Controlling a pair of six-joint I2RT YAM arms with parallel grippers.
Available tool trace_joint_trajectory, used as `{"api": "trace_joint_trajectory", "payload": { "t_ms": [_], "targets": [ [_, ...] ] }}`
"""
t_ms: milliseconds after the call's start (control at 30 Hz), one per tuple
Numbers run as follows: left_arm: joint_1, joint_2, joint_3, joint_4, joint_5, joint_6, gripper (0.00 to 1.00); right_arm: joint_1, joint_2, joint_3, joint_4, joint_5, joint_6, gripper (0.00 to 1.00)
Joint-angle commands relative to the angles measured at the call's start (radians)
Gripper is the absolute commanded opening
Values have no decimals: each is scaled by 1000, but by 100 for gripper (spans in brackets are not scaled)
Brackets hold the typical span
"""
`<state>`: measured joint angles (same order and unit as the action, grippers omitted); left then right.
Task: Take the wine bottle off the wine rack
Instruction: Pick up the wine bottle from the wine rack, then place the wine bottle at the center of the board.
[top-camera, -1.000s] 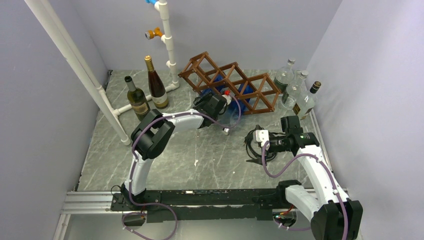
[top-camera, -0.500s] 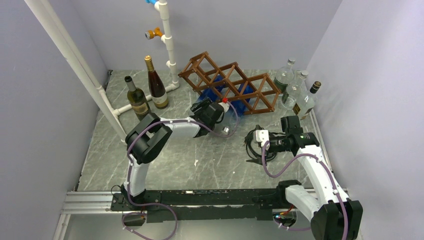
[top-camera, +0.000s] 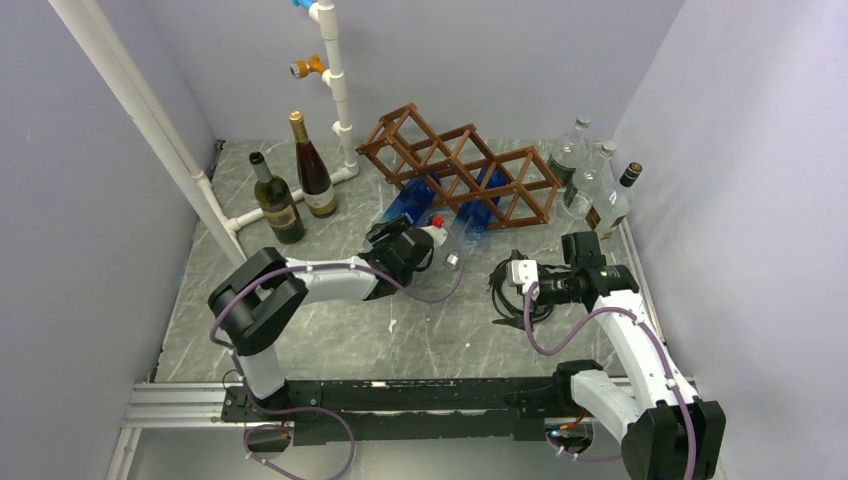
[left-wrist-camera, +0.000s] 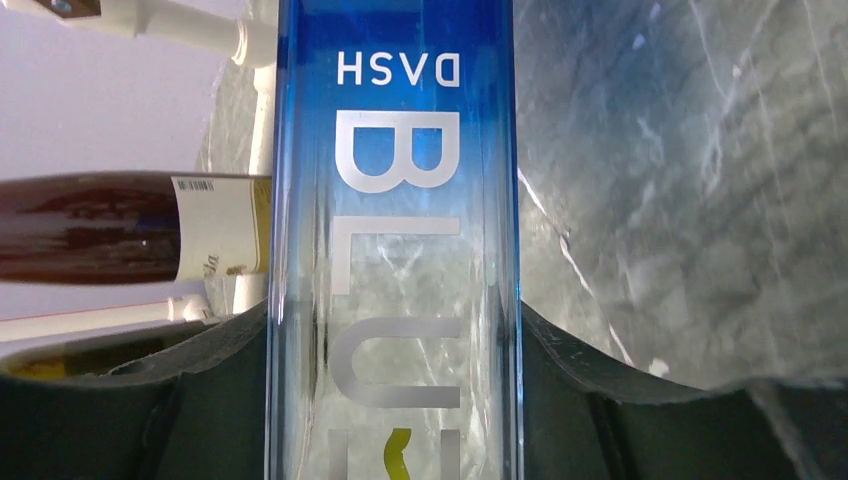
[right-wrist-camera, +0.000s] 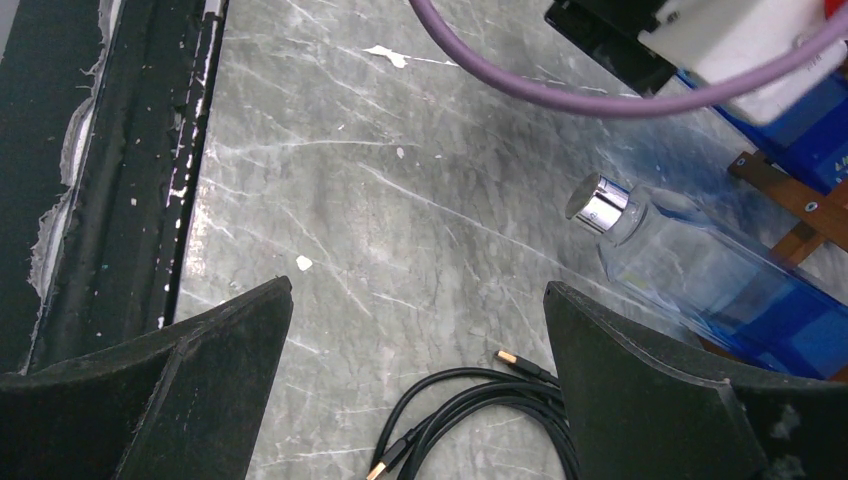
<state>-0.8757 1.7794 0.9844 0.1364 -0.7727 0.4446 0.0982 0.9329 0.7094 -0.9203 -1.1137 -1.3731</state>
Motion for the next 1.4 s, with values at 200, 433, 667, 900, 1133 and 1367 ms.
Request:
{"api": "trace_joint_trajectory", "payload": {
  "t_ms": [200, 433, 667, 900, 1133, 1367],
  "targets": [
    [-60, -241, -115, 36, -59, -100, 0, -6, -7, 32, -11, -56, -35, 100],
    [-91, -353, -161, -44, -57, -155, 0, -6, -7, 30, -9, -56, -35, 100],
    [-110, -464, -174, -122, -24, -202, 0, -5, -6, 31, -9, -58, -34, 100],
    [-115, -538, -180, -207, -6, -241, 0, -7, -8, 30, -11, -59, -35, 100],
    [-117, -646, -182, -360, 65, -347, 0, -7, -6, 29, -15, -64, -43, 100],
    [-118, -768, -171, -510, 179, -494, 0, -7, -2, 32, -21, -71, -50, 100]
  ]
}}
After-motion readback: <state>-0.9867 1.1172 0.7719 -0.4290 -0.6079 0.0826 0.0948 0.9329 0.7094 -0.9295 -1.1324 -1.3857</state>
